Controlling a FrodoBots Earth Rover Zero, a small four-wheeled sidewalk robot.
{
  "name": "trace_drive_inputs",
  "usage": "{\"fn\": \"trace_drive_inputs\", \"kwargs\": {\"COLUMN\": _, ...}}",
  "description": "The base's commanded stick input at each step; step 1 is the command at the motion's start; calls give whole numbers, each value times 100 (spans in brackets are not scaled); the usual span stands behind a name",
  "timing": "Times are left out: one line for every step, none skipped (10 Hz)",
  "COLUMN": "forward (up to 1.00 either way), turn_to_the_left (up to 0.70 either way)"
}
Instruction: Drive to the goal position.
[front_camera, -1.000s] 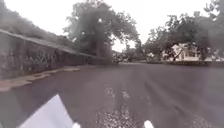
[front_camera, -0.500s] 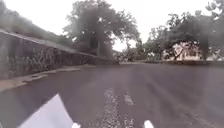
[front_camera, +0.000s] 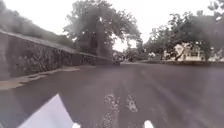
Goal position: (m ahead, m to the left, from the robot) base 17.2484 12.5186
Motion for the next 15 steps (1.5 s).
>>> {"fn": "trace_drive_inputs", "kwargs": {"forward": 45, "turn_to_the_left": 0}}
{"fn": "trace_drive_inputs", "kwargs": {"forward": 45, "turn_to_the_left": 0}}
{"fn": "trace_drive_inputs", "kwargs": {"forward": 45, "turn_to_the_left": 0}}
{"fn": "trace_drive_inputs", "kwargs": {"forward": 45, "turn_to_the_left": 0}}
{"fn": "trace_drive_inputs", "kwargs": {"forward": 45, "turn_to_the_left": 0}}
{"fn": "trace_drive_inputs", "kwargs": {"forward": 45, "turn_to_the_left": 0}}
{"fn": "trace_drive_inputs", "kwargs": {"forward": 45, "turn_to_the_left": 0}}
{"fn": "trace_drive_inputs", "kwargs": {"forward": 45, "turn_to_the_left": 0}}
{"fn": "trace_drive_inputs", "kwargs": {"forward": 45, "turn_to_the_left": 0}}
{"fn": "trace_drive_inputs", "kwargs": {"forward": 45, "turn_to_the_left": 0}}
{"fn": "trace_drive_inputs", "kwargs": {"forward": 45, "turn_to_the_left": 0}}
{"fn": "trace_drive_inputs", "kwargs": {"forward": 45, "turn_to_the_left": 0}}
{"fn": "trace_drive_inputs", "kwargs": {"forward": 45, "turn_to_the_left": 0}}
{"fn": "trace_drive_inputs", "kwargs": {"forward": 45, "turn_to_the_left": 0}}
{"fn": "trace_drive_inputs", "kwargs": {"forward": 40, "turn_to_the_left": 0}}
